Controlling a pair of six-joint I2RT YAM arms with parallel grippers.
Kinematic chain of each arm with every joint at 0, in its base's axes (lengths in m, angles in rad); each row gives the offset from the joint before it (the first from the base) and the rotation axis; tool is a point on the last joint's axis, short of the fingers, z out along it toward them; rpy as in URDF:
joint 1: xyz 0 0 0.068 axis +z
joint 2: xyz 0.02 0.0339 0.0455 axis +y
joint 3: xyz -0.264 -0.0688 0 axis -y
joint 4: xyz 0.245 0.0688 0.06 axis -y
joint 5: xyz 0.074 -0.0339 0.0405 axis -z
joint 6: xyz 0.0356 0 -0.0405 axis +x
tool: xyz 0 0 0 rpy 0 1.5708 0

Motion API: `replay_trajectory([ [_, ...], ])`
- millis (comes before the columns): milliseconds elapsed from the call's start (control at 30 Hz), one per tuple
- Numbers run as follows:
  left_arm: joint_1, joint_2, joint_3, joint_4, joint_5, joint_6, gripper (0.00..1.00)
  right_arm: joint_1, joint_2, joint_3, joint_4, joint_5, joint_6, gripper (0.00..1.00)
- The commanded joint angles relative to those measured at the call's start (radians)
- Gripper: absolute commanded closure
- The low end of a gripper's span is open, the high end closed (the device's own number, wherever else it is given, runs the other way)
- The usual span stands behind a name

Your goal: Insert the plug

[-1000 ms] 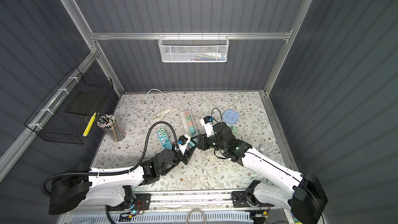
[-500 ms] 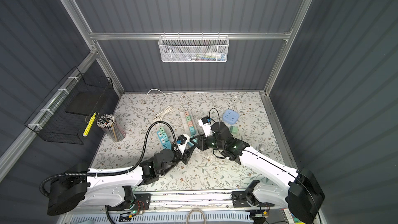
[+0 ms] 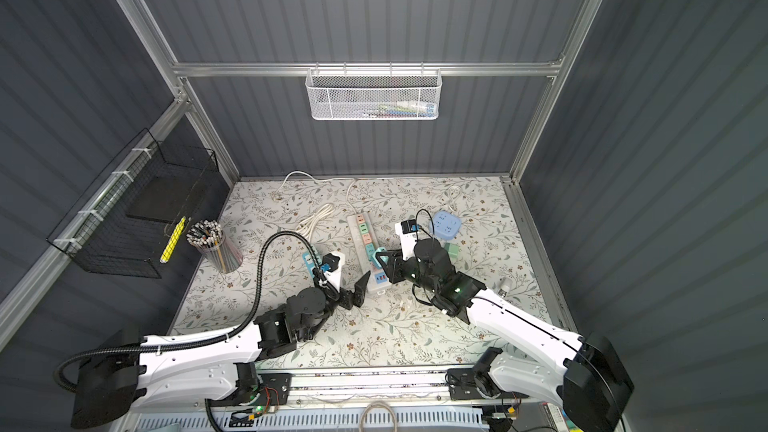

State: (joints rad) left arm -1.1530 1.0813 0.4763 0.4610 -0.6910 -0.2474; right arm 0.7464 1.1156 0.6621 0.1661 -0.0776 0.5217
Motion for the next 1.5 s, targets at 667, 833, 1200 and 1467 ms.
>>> replay_trajectory([
  [667, 0.046, -0.292, 0.001, -0.366, -0.352, -0.258, 0.0, 0.065, 0.385, -0.03, 0.335, 0.261, -0.09, 0.77],
  [833, 0.047, -0.281, -0.005, -0.325, -0.332, -0.23, 0.0, 0.08, 0.446, -0.018, 0.37, 0.313, -0.105, 0.77],
  [1200, 0.048, -0.274, -0.011, -0.295, -0.303, -0.208, 0.0, 0.09, 0.511, 0.03, 0.366, 0.366, -0.153, 0.77],
  [1467, 0.049, -0.278, -0.004, -0.314, -0.302, -0.201, 0.0, 0.09, 0.55, 0.038, 0.343, 0.371, -0.153, 0.77],
])
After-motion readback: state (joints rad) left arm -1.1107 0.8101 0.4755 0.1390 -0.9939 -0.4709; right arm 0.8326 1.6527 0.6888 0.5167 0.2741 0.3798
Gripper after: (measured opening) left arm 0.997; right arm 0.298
